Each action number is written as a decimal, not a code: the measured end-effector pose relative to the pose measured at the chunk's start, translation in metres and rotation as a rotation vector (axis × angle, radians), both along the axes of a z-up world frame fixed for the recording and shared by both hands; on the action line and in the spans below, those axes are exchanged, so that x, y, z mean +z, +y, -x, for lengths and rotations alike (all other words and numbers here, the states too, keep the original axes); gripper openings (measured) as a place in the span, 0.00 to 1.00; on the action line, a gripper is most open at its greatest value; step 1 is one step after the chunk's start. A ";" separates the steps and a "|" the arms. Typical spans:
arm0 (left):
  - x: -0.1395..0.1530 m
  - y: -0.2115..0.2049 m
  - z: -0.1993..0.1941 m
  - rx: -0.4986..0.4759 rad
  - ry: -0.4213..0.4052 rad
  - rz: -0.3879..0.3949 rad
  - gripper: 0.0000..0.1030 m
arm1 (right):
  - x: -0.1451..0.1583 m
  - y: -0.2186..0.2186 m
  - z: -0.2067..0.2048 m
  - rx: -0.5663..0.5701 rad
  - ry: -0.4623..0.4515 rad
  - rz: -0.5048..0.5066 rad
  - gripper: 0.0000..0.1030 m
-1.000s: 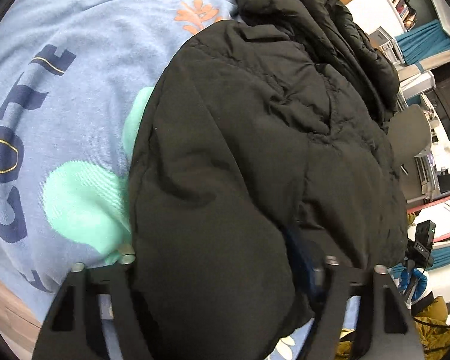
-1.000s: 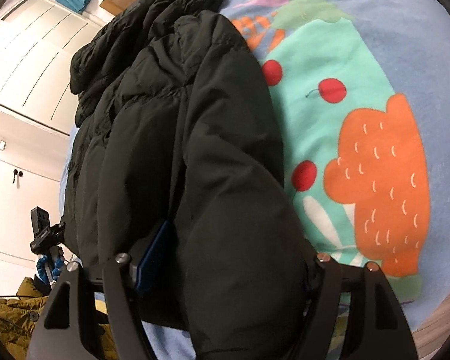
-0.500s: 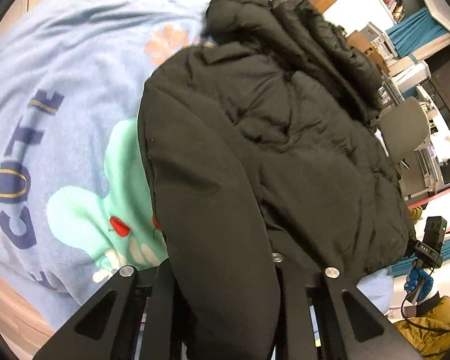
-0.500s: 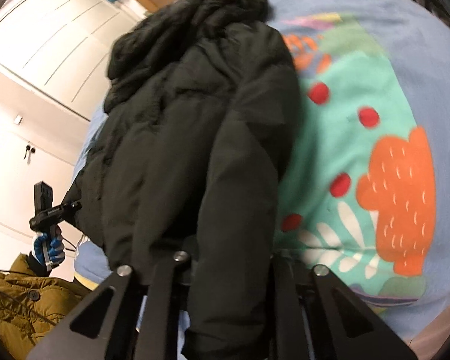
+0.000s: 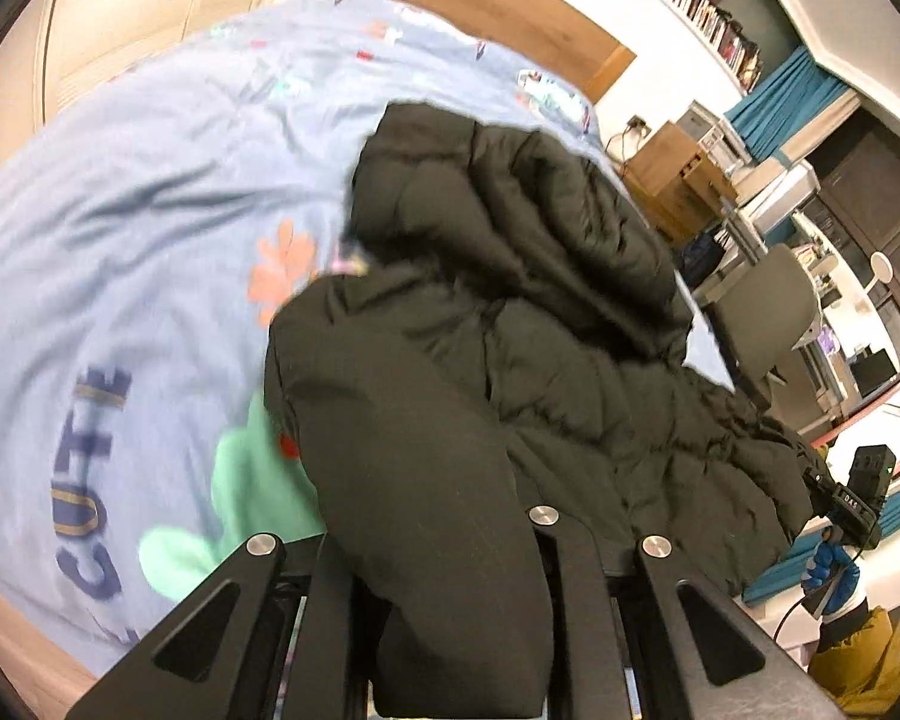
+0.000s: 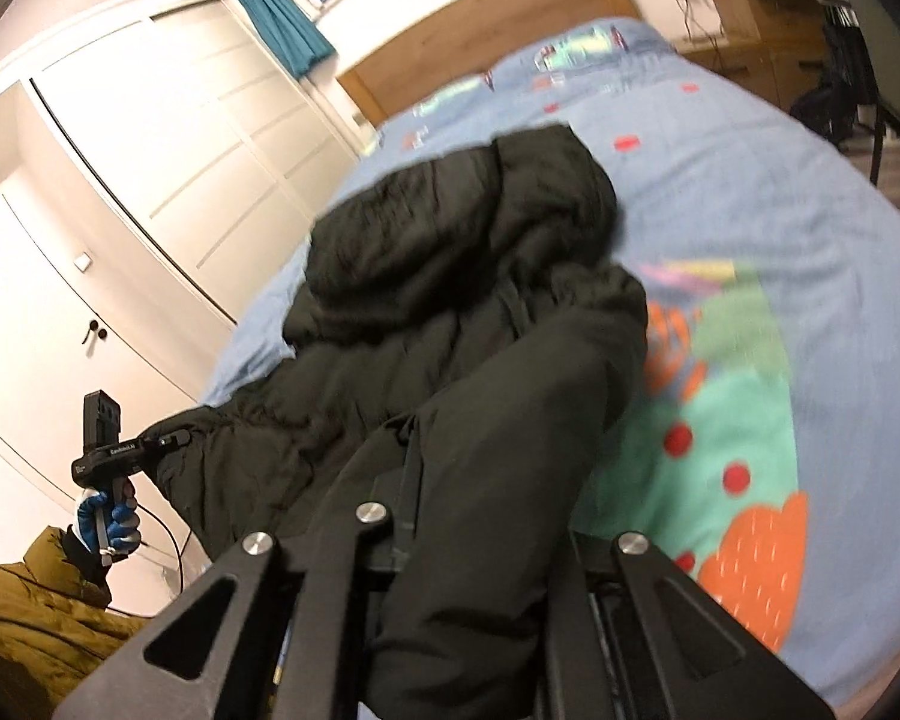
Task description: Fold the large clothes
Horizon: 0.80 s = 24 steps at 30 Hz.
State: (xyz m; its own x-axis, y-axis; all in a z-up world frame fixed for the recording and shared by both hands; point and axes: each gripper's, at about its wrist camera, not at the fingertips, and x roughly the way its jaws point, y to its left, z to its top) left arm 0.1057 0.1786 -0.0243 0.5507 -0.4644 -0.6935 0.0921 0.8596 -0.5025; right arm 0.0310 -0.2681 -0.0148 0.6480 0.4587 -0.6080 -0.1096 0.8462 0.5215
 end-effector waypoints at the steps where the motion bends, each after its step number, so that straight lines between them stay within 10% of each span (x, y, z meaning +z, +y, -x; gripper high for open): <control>1: 0.005 0.001 -0.003 0.004 -0.010 0.006 0.13 | 0.005 0.000 -0.004 -0.002 -0.011 -0.001 0.09; 24: 0.104 0.012 -0.139 0.063 -0.170 0.085 0.14 | 0.089 -0.049 -0.141 -0.158 -0.139 -0.085 0.09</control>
